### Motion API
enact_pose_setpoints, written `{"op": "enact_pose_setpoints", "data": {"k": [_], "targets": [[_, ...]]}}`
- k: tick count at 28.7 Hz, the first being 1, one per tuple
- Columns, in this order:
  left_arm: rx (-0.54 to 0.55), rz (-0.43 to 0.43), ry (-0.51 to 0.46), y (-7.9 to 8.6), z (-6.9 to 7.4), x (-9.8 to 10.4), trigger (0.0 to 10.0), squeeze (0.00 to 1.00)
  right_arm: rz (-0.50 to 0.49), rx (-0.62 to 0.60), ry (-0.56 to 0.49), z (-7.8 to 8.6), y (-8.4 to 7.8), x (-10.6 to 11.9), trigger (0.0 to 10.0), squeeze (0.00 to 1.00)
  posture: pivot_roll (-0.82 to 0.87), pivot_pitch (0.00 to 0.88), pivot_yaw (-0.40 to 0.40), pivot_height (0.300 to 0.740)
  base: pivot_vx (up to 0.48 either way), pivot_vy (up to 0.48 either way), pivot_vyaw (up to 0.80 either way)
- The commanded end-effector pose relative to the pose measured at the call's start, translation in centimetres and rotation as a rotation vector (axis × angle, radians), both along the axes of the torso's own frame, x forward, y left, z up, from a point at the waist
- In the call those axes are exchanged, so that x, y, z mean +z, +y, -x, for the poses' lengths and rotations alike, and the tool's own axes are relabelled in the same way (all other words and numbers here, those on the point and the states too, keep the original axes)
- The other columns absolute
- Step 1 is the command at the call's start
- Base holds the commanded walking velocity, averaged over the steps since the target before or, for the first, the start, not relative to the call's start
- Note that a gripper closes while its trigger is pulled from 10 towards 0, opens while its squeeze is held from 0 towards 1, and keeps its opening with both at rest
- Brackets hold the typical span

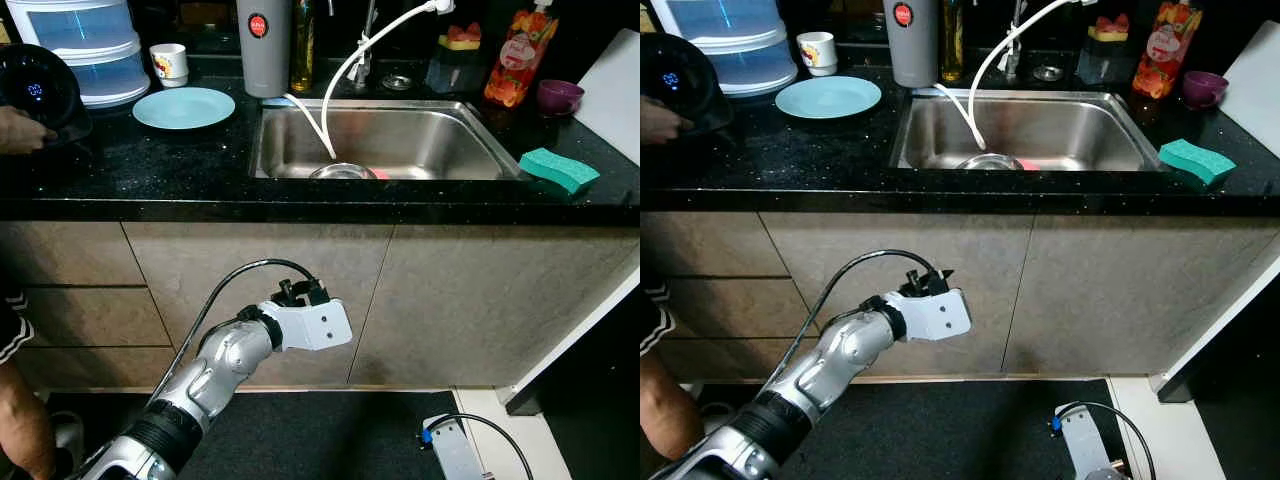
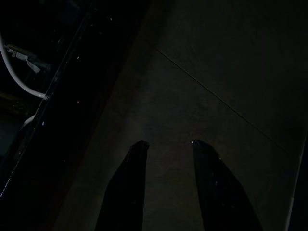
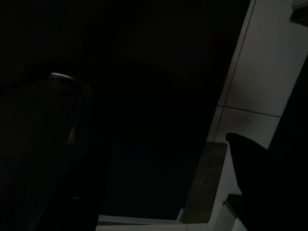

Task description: Kitchen organization

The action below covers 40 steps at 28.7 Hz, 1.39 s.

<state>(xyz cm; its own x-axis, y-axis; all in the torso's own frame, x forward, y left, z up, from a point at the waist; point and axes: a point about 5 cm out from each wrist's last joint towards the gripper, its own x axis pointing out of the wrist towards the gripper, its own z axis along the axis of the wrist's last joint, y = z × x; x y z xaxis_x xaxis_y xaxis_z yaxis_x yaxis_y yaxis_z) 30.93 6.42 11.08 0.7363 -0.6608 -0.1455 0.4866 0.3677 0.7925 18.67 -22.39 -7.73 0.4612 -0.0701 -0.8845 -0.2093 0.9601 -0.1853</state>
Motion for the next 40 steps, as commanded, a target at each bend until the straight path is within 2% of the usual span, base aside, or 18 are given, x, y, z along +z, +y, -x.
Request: {"op": "enact_pose_setpoints", "data": {"k": [1,40], "targets": [[-0.002,-0.009,0.005,-0.10,0.02,-0.27,10.0,0.00,0.005,0.004,0.010,0.14,-0.14,-0.04,10.0,0.00,0.09,0.039,-0.028,0.740,0.000,0.000,0.00],[-0.006,-0.006,0.003,-0.21,0.47,-0.51,10.0,0.00,0.003,0.012,0.020,0.51,-0.17,-0.20,10.0,0.00,0.09,0.021,-0.032,0.740,0.000,0.000,0.00]]}}
